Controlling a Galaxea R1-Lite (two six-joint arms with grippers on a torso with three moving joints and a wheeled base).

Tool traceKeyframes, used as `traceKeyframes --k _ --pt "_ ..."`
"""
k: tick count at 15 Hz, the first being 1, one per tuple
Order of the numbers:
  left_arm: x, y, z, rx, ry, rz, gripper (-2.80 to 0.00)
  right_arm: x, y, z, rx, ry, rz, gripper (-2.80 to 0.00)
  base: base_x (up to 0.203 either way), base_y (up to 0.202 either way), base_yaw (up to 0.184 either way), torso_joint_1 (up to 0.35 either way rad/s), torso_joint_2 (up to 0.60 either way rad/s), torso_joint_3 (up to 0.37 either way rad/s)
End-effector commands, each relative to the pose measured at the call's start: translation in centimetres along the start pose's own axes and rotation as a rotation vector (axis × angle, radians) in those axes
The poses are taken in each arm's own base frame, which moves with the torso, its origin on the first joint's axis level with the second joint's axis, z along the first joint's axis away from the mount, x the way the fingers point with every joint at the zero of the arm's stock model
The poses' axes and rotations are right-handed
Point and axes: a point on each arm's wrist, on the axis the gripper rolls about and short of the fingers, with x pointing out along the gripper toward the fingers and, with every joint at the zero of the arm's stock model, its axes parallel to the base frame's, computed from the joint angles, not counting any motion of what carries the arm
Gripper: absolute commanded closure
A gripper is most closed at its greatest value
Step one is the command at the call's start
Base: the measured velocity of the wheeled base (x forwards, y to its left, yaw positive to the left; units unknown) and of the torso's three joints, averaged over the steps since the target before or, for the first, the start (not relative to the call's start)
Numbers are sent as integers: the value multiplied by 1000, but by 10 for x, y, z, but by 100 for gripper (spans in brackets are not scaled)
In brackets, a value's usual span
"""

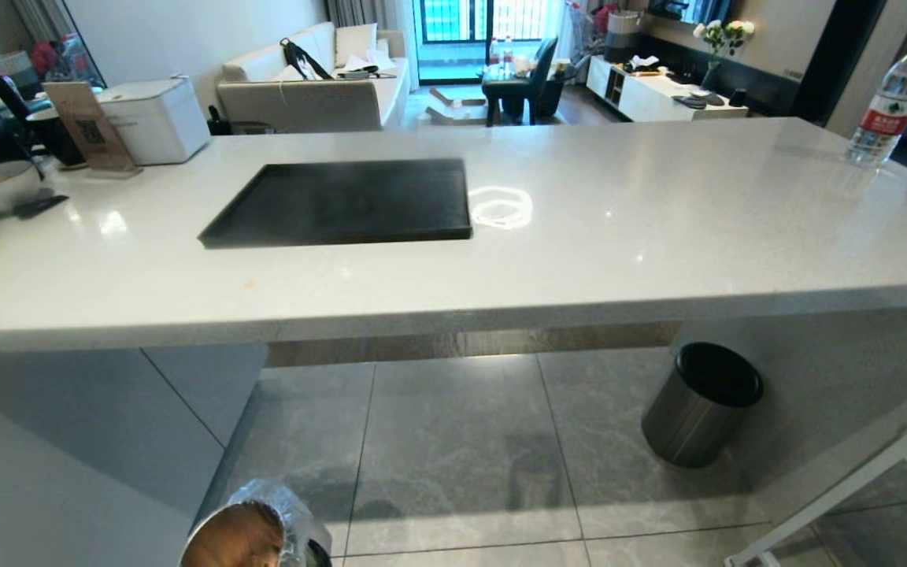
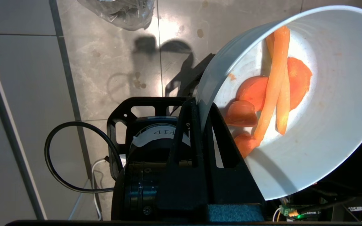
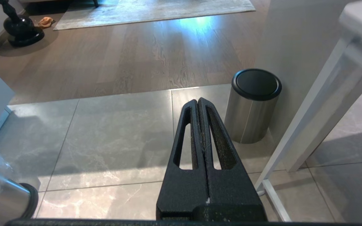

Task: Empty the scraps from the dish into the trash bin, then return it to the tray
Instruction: Move the bowl over the trash can

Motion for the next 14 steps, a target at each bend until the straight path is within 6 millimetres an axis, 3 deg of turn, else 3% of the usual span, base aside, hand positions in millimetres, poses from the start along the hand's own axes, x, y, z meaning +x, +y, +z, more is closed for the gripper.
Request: traceKeyframes --k 1,11,14 --pt "0 0 -1 -3 7 1 0 0 0 0 0 1 0 0 0 0 0 -95 481 383" --pt "1 0 -3 -11 12 3 0 0 0 0 0 1 0 0 0 0 0 -31 446 412" --pt "1 0 -3 -12 12 3 0 0 0 0 0 1 0 0 0 0 0 -1 112 133"
